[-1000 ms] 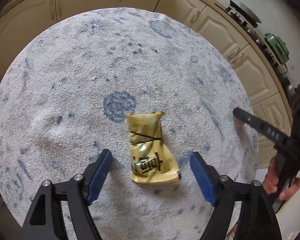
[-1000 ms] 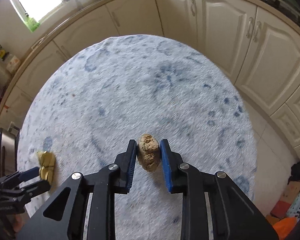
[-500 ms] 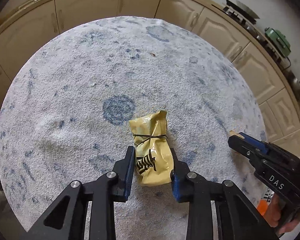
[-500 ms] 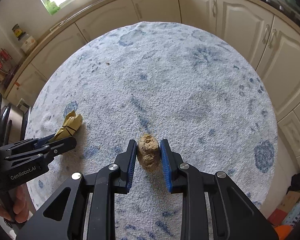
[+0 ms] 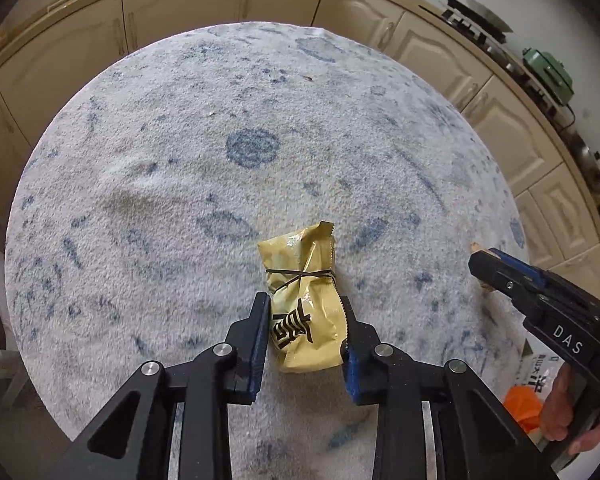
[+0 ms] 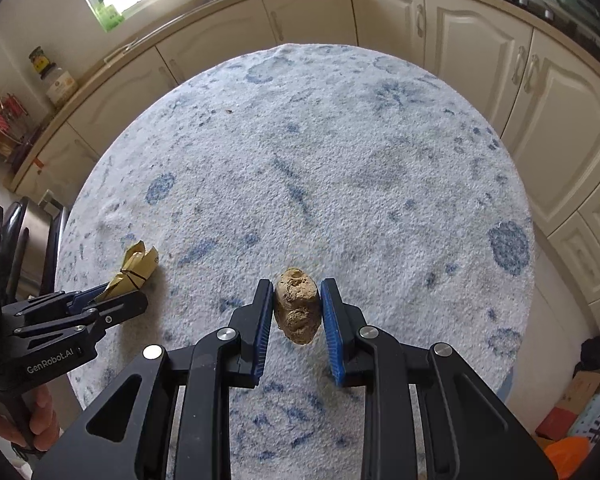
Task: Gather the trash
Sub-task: 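Close the left gripper on the gold wrapper and lift it off the table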
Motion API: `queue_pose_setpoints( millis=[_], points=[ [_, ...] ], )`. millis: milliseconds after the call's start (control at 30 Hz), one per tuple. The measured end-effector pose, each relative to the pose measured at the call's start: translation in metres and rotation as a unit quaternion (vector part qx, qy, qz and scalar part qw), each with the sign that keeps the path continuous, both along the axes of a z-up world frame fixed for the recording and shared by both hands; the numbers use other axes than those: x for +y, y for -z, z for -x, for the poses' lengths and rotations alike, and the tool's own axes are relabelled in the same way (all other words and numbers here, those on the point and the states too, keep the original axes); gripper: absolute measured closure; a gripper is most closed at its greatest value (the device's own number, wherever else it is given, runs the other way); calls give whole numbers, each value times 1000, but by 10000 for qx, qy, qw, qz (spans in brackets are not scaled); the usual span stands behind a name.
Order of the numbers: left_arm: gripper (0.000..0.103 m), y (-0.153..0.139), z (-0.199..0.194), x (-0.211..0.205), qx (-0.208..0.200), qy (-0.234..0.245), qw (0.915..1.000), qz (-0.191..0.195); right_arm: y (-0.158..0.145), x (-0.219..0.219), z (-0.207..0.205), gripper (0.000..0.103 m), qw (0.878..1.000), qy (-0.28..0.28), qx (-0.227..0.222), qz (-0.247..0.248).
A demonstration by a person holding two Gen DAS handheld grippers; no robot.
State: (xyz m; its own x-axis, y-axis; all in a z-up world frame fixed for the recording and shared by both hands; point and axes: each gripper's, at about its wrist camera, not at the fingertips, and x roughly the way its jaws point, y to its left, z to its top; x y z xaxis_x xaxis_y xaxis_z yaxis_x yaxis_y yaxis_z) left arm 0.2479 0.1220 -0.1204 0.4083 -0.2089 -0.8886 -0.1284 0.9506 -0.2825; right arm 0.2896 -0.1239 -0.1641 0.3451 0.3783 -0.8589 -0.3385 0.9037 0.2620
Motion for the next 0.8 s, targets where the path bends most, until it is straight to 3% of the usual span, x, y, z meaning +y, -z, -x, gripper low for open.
queue_pose_setpoints(
  millis=[267,467,733,800],
  points=[
    [75,-6,51,-5,-36,71,9999,-114,7,14,43,78,9997,-233,27,-78],
    [72,-8,71,-6,-220,-71,9997,-62,14,17,58,78,9996,-7,-262,-43],
    [42,-6,88,-14,-745,-374,9965,100,18,17,82,78,9930,483,-1075,-118],
    [42,-5,95,-19,-912,-468,9947,-67,19,17,86,78,9907,558,-1238,-126]
  ],
)
